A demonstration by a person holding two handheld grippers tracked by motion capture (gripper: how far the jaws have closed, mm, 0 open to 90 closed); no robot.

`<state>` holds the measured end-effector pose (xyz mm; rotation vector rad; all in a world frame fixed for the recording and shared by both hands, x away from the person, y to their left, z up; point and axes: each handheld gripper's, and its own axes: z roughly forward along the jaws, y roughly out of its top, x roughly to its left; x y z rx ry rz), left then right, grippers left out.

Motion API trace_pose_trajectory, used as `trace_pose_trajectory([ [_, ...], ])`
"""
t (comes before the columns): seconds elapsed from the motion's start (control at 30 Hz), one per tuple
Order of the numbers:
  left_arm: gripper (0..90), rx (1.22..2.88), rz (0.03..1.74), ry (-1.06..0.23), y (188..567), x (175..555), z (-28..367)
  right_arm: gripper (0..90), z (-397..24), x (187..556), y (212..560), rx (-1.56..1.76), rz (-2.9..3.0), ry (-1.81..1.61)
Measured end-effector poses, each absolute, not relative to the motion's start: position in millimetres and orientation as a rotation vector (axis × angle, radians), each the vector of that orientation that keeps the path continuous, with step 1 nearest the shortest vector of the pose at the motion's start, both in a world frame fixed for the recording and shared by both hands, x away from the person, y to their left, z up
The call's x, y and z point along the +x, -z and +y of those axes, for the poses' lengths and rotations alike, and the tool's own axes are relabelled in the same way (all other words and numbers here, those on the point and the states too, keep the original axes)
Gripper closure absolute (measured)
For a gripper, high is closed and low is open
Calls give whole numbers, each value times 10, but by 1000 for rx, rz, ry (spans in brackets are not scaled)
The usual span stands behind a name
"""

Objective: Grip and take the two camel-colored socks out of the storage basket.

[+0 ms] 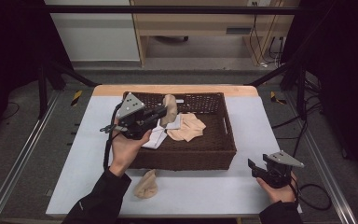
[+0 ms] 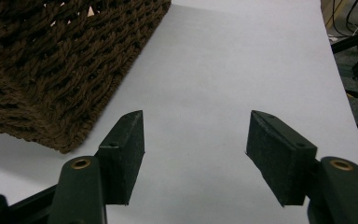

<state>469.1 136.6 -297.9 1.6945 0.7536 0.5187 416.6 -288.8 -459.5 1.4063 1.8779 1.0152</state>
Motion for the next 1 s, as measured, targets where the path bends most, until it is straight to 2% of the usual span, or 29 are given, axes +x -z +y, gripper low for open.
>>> trace_pose_trajectory([
  [0.53, 861, 1645, 642, -499, 2967, 4119, 1753, 370, -2874, 4141, 4600, 1398, 1884, -1007],
  [1.0, 861, 1714, 577, -477, 3139, 3724, 1780, 372, -2859, 4119, 4594, 1393, 1886, -1006],
])
